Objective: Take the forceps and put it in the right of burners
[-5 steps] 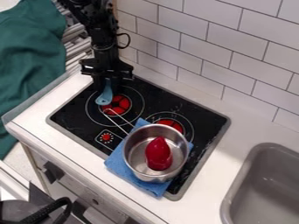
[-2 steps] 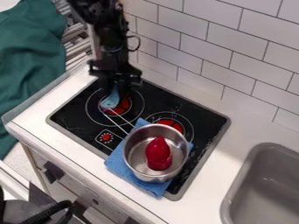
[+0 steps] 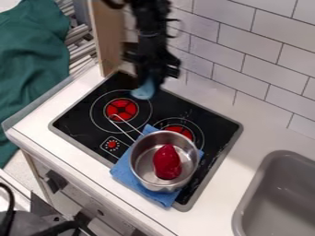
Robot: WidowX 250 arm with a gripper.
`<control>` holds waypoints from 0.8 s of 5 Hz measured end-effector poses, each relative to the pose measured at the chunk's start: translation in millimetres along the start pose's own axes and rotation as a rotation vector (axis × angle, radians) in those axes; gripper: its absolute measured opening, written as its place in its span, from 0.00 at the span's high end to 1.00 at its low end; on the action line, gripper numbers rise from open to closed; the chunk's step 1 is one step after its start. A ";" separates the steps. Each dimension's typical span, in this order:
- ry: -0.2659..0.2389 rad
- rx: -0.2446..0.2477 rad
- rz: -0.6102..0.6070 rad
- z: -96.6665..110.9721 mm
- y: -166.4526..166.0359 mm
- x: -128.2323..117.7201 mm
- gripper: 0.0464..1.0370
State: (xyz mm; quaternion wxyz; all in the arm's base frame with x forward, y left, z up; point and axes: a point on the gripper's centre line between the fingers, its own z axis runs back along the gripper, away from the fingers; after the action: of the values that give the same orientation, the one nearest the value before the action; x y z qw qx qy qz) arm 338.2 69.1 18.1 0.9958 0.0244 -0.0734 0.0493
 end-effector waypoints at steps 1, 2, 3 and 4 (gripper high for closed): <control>0.020 0.016 -0.073 3.6 -30.7 1.4 0.73; 0.066 0.013 -0.094 -6.8 -56.1 -2.2 0.73; 0.106 -0.028 -0.051 -17.3 -77.3 0.4 0.73; 0.136 -0.088 -0.024 -25.4 -88.6 0.3 0.84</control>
State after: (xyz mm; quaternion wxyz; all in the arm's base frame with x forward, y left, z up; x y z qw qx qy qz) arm 351.2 -17.5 -10.7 0.9991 -0.0218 -0.0074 0.0355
